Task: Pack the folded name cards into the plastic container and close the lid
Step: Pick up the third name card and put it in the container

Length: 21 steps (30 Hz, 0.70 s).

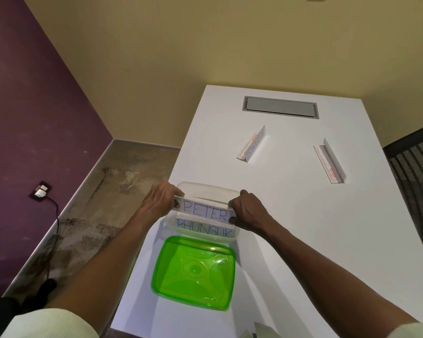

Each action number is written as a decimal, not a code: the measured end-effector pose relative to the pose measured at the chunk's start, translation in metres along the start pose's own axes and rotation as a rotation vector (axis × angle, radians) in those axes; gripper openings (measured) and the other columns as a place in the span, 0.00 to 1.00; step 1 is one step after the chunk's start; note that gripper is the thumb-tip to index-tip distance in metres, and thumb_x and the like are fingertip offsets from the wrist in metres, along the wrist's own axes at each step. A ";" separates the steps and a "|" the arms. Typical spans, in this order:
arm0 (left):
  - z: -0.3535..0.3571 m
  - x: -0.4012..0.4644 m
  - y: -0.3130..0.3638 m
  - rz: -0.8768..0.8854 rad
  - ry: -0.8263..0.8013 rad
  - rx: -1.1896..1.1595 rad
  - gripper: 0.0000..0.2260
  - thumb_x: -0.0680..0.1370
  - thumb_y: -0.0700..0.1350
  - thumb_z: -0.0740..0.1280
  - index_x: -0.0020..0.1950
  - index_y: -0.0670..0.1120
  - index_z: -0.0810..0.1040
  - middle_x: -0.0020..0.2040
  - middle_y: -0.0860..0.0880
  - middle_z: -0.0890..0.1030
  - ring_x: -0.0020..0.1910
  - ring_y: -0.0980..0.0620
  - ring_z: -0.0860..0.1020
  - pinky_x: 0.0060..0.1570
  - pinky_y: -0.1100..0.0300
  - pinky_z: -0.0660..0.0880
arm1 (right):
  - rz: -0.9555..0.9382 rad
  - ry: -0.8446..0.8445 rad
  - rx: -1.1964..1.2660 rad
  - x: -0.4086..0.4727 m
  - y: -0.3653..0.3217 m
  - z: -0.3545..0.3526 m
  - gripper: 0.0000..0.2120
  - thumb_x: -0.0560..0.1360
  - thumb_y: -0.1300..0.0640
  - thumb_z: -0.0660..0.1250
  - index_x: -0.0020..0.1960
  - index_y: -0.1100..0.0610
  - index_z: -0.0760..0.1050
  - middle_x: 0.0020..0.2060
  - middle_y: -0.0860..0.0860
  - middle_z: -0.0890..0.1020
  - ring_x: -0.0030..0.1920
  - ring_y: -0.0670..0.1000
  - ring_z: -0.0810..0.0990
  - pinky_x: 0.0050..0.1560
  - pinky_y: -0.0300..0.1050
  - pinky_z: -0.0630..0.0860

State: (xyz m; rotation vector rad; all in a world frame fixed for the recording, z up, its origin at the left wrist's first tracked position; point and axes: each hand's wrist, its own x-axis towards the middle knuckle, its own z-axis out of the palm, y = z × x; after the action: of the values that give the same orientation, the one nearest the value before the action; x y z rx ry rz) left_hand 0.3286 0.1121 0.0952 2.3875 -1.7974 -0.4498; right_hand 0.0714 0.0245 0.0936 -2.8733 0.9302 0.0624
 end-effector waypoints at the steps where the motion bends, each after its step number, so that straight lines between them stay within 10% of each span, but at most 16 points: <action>1: 0.001 0.001 0.000 0.002 -0.021 0.020 0.17 0.71 0.41 0.76 0.59 0.44 0.82 0.55 0.39 0.83 0.52 0.44 0.81 0.56 0.56 0.76 | -0.002 -0.009 -0.008 0.002 -0.001 0.001 0.11 0.67 0.52 0.70 0.42 0.60 0.77 0.37 0.58 0.81 0.46 0.58 0.74 0.37 0.45 0.60; 21: 0.032 0.018 0.011 0.124 -0.237 0.359 0.15 0.72 0.44 0.74 0.58 0.48 0.81 0.55 0.42 0.78 0.53 0.43 0.77 0.51 0.55 0.73 | -0.052 -0.195 -0.175 0.016 -0.014 0.046 0.06 0.69 0.60 0.65 0.44 0.59 0.77 0.40 0.58 0.83 0.46 0.58 0.77 0.49 0.47 0.67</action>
State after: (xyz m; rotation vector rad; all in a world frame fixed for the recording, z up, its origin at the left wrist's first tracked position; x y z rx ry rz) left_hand 0.3129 0.0942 0.0652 2.5139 -2.2888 -0.4444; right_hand 0.0929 0.0322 0.0479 -2.9776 0.8518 0.4315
